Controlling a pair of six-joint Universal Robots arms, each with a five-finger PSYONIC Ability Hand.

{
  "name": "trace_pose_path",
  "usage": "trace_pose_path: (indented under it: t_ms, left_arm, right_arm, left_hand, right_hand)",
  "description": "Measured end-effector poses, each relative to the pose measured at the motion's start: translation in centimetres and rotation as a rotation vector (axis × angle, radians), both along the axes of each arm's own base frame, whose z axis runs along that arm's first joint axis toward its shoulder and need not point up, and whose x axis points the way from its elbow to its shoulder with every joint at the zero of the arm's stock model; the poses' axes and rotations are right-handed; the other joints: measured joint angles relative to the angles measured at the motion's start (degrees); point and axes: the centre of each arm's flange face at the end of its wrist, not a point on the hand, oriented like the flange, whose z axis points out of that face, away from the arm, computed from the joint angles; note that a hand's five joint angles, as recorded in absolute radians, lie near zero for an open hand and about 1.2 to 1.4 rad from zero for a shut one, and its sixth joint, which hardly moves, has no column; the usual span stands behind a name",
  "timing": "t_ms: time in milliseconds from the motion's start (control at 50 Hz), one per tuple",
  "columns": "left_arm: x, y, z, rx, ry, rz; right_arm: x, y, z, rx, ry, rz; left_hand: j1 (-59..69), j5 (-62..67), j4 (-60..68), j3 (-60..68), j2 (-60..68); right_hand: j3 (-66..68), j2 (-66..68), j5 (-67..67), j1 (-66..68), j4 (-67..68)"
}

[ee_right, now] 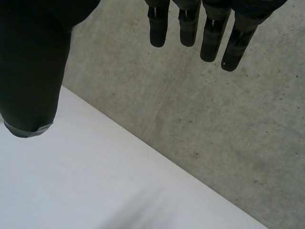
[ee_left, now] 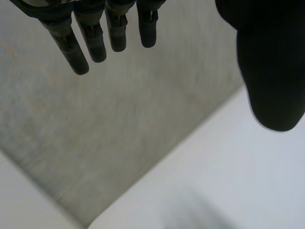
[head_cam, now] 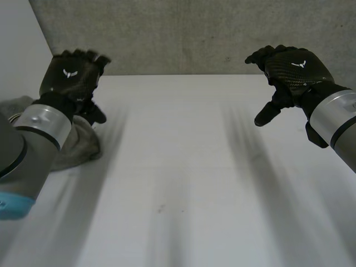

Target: Fold the laundry.

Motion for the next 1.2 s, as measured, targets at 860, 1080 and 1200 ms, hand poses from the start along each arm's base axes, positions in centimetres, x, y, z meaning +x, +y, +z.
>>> trace_pose_path:
  t_ms: [860, 1080, 1200]
  left_arm:
    - [1.6, -6.9, 2.2, -0.302, -0.091, 0.167]
    - [-9.2, 5.1, -0.8, -0.075, 0.081, -0.265]
    - [-11.0, 8.1, -5.8, 0.097, -0.025, -0.345]
  right_arm:
    - [-0.3, -0.7, 0.1, -0.005, 0.000, -0.016]
    - [-0.8, -0.6, 1.8, -0.056, -0.019, -0.035]
    - [-1.5, -1.1, 2.1, -0.065, -0.021, -0.057]
  left_hand:
    - [48.2, 49.8, 56.6, 53.3, 55.6]
    - [39.1, 41.3, 45.7, 42.0, 43.7]
    - [3.1, 4.1, 5.7, 5.5, 5.8]
  right_hand:
    - [0.0, 0.0, 0.0, 0.0, 0.0]
    - [0.0, 0.0, 0.0, 0.0, 0.0]
    - [0.0, 0.0, 0.0, 0.0, 0.0]
